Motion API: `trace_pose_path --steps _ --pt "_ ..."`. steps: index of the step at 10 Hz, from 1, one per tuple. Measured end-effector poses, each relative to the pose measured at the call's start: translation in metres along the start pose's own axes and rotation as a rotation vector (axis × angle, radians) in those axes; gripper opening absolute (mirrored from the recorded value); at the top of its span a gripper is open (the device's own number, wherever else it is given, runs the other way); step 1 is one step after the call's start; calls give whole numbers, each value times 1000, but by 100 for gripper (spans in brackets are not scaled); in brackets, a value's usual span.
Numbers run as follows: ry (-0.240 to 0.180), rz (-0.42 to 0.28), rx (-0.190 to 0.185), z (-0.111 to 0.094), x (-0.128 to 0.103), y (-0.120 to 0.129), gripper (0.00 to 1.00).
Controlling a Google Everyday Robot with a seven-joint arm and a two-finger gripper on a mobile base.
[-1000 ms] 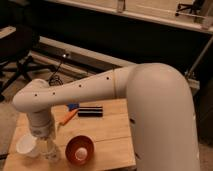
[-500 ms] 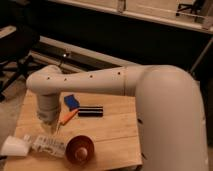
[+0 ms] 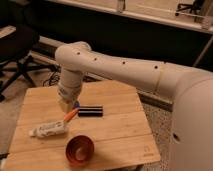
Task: Place the bottle in the ceramic bowl
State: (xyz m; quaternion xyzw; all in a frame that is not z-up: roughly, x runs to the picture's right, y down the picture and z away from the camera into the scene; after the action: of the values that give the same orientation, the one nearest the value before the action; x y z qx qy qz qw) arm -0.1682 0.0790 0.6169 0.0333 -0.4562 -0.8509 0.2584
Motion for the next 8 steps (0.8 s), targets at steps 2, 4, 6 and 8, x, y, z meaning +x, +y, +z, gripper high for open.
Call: trace_pose_path --steps 2,4,6,8 --pt "31 16 -4 -6 2 3 50" --pt "88 -37 -39 -12 24 0 70" --pt "129 -116 -65 -9 56 -15 73" --pt "95 -256 -111 16 88 -44 73"
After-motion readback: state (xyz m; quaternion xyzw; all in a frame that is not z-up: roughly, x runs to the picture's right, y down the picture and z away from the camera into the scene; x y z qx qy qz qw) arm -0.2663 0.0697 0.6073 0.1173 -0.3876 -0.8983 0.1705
